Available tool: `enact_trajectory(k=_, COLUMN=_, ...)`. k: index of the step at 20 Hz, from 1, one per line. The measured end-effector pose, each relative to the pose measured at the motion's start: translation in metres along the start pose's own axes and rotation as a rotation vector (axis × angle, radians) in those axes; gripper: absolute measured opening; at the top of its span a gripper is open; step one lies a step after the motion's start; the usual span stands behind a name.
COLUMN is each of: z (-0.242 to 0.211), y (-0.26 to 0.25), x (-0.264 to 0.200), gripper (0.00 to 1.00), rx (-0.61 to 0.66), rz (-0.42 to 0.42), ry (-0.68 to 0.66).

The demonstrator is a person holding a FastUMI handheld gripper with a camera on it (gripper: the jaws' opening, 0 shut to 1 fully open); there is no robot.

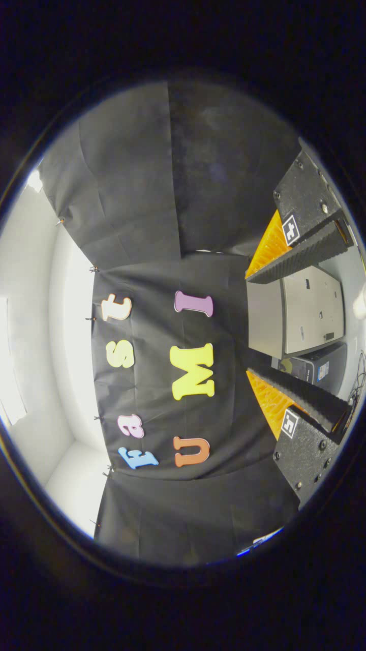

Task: Put the clothes into the washing machine and then close the washing machine lid.

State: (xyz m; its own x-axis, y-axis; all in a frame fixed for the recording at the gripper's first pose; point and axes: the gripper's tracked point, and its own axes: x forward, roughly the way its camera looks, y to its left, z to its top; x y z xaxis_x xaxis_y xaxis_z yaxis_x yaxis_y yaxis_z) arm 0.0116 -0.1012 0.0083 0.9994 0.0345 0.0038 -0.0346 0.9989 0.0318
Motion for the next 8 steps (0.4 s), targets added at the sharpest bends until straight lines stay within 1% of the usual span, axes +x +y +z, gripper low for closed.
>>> enact_trajectory(k=3, z=0.0, y=-0.004, x=-0.022, gripper=1.0, rx=0.03, rz=-0.004, ry=-0.014)
enact_trajectory(k=8, z=0.003, y=0.013, x=-0.043, gripper=1.0, rx=-0.026, rz=-0.013, ry=-0.04)
